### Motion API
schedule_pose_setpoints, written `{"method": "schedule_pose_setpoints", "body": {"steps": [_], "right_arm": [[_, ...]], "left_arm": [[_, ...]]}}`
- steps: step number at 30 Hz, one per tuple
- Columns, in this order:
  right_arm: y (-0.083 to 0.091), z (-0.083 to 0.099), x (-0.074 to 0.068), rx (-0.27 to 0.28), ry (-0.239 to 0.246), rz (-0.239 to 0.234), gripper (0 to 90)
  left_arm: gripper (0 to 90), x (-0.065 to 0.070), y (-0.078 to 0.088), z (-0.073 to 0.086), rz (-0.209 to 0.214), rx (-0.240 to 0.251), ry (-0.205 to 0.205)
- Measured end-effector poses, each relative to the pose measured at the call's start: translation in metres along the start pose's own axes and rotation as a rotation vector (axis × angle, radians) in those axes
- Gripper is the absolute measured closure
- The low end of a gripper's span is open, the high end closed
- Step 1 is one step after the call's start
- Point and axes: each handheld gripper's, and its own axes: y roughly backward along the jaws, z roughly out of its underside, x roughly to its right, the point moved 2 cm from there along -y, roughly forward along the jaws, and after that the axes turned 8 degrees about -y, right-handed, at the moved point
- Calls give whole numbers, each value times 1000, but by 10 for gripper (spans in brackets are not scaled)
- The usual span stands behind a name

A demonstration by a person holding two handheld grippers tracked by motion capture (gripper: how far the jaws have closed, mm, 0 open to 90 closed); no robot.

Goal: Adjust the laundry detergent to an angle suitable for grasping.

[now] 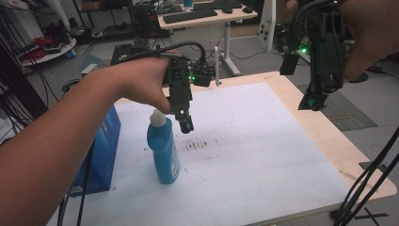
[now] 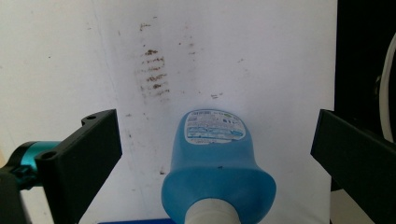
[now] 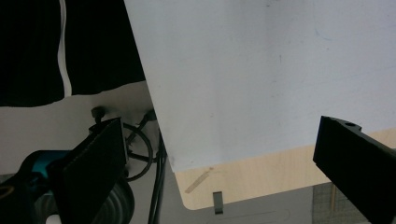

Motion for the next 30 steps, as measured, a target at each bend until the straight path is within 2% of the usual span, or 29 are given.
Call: {"method": "schedule_pose_setpoints", "body": {"steps": [6,13,21,30], "right_arm": [[-1,2,3,15,-4,-7,18],[-7,3,6,12,4,-6,18],[0,5,6,20,-3,4,18],[-3,2,8,16,-4,13,18]], "left_arm": [[17,-1,-1,1,16,1,-2],[17,-3,-3,1,11,-6,5],[17,-1,-1,-1,12,-7,5],[17,0,4,0,3,-4,7]]}}
